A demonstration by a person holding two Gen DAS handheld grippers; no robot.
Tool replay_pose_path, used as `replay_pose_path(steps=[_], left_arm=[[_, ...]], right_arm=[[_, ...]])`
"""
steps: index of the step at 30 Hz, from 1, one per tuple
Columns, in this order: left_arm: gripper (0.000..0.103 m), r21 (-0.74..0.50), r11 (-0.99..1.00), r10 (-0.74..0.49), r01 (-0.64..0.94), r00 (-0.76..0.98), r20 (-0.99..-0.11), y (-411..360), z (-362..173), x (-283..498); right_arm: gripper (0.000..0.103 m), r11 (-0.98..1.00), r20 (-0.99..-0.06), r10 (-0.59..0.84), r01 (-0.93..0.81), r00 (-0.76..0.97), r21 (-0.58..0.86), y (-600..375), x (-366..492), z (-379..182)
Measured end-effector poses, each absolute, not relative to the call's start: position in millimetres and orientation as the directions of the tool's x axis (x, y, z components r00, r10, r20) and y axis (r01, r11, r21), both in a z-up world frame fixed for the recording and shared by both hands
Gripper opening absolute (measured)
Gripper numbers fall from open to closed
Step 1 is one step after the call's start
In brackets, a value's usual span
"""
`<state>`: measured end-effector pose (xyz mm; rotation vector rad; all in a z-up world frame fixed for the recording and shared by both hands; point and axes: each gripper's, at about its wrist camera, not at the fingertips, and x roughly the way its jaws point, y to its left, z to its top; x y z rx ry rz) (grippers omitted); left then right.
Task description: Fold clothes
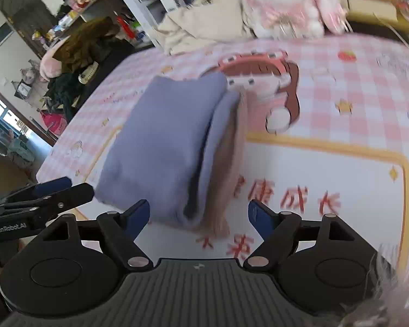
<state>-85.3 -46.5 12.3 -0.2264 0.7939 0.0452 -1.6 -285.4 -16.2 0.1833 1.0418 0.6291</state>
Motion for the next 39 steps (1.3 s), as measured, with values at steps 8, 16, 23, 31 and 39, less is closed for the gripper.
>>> replay_pose_path(steps=[8, 16, 23, 31, 39], left_arm=[[0.090, -0.241, 0.957, -0.081, -0.161, 0.650, -0.756, -38.2, 0.7, -90.0], [0.090, -0.362, 0.918, -0.181, -0.162, 0.641, -0.746, 1.3, -12.9, -74.2], [0.088, -0.502, 0.847, -0.307, -0.175, 0.611, -0.730, 50.1, -31.2, -12.0], [0.075, -0.597, 0.781, -0.424, -0.186, 0.545, -0.723, 66.1, -55.0, 15.9], [0.042, -0.226, 0.970, -0.236, 0.090, 0.570, -0.787, 13.1, -14.2, 17.1]], right_arm=[[0.086, 0.820, -0.761, 0.560, -0.352, 0.327, 0.452, -287.5, -12.0, -22.1], [0.086, 0.832, -0.760, 0.554, -0.271, 0.340, 0.485, -279.5, -4.3, -28.7], [0.082, 0.822, -0.753, 0.552, -0.081, 0.358, 0.564, -270.4, 41.9, -41.0], [0.049, 0.834, -0.777, 0.504, 0.020, 0.375, 0.551, -252.2, 49.1, -52.8], [0.027, 0.939, -0.764, 0.278, -0.332, 0.583, 0.088, -181.9, -4.5, -17.9]])
